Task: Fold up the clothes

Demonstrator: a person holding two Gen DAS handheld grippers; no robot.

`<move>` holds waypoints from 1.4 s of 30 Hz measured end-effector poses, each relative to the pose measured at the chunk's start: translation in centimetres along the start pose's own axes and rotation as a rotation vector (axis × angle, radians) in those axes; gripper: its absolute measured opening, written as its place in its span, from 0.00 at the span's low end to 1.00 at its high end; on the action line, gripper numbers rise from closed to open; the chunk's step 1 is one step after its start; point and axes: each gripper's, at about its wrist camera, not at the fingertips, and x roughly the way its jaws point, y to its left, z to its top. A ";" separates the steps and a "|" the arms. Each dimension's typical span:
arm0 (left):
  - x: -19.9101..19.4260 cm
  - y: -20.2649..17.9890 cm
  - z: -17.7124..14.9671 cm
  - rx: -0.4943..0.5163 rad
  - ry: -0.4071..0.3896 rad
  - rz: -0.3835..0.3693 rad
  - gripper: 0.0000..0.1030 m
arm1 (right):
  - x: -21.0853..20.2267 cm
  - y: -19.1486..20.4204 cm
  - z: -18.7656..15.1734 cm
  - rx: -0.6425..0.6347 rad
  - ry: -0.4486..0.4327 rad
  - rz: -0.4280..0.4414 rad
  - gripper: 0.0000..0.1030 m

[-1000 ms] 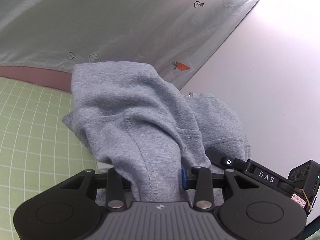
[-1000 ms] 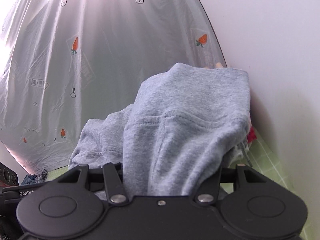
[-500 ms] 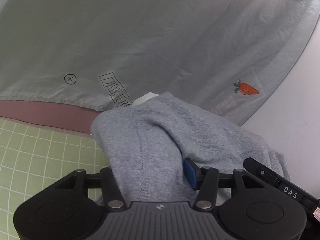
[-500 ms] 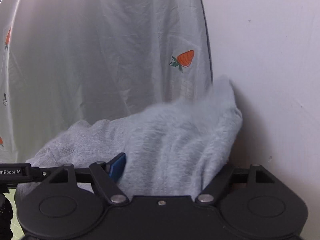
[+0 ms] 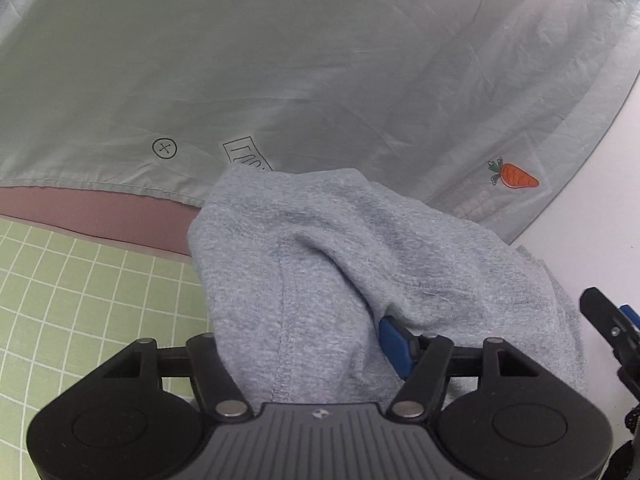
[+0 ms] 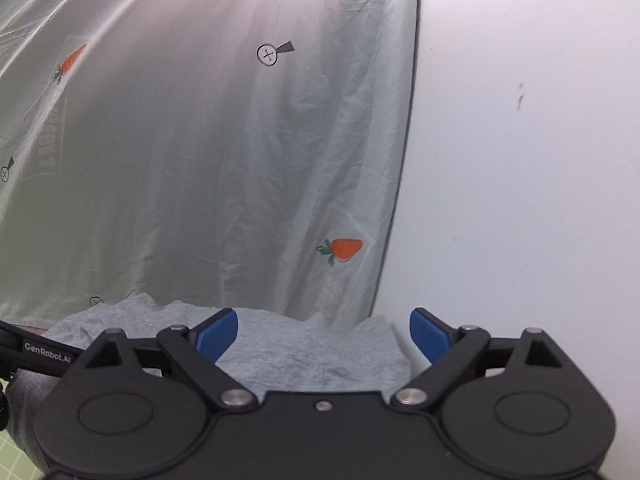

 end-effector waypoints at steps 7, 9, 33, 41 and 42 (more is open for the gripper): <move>0.0 3.3 0.0 0.005 -0.034 0.188 0.81 | 7.5 2.3 -5.0 -0.014 0.129 -0.012 0.96; 0.3 4.4 -0.3 -0.015 -0.023 0.189 0.83 | 8.1 2.5 -6.0 -0.032 0.132 -0.019 0.97; -18.0 -0.4 -10.0 0.236 -0.169 0.128 1.00 | -11.7 1.5 -2.4 0.170 0.139 0.041 0.92; -22.9 -1.1 -17.3 0.269 -0.144 0.108 1.00 | -19.5 3.3 -5.8 0.104 0.240 0.031 1.00; -23.2 -1.3 -18.0 0.288 -0.142 0.114 1.00 | -20.3 3.4 -6.4 0.111 0.257 0.032 1.00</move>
